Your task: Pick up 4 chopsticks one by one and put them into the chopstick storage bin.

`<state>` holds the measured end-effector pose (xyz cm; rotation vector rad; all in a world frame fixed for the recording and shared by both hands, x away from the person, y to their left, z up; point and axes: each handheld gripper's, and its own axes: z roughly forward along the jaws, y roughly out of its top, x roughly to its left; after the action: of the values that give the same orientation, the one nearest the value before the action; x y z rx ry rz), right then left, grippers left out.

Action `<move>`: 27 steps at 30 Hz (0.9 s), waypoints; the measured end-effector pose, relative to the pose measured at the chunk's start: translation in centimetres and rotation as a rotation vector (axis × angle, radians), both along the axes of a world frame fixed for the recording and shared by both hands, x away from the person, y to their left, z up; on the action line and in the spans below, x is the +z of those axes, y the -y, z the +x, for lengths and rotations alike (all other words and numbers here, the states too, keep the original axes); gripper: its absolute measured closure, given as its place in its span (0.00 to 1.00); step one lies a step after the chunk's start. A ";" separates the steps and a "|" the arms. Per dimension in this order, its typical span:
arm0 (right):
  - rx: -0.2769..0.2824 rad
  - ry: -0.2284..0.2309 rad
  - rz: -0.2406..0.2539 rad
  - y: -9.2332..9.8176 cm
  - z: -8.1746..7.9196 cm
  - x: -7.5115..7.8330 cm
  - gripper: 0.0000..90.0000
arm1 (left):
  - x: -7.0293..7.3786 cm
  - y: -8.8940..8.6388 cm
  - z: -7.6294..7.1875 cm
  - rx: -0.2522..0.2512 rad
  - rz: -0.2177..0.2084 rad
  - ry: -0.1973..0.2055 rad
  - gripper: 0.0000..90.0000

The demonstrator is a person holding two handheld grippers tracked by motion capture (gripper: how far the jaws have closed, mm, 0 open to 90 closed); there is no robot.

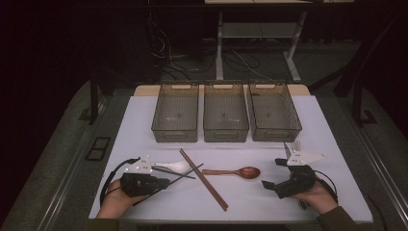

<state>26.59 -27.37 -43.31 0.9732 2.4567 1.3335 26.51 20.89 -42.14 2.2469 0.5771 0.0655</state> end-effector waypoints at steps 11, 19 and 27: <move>-0.003 0.001 0.000 0.0 0.0 0.0 0.01 | 1.3 1.0 0.8 0.066 -0.007 0.004 0.95; -0.004 0.004 0.003 0.0 0.0 0.0 0.01 | 2.5 2.4 1.6 0.133 0.005 0.002 0.95; -0.015 -0.001 0.011 0.3 0.1 -0.2 0.01 | 2.9 3.3 2.8 0.167 0.012 0.014 0.95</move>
<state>26.65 -27.64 -43.46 0.9934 2.4400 1.3437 29.31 17.58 -39.23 2.2040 0.7580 0.1697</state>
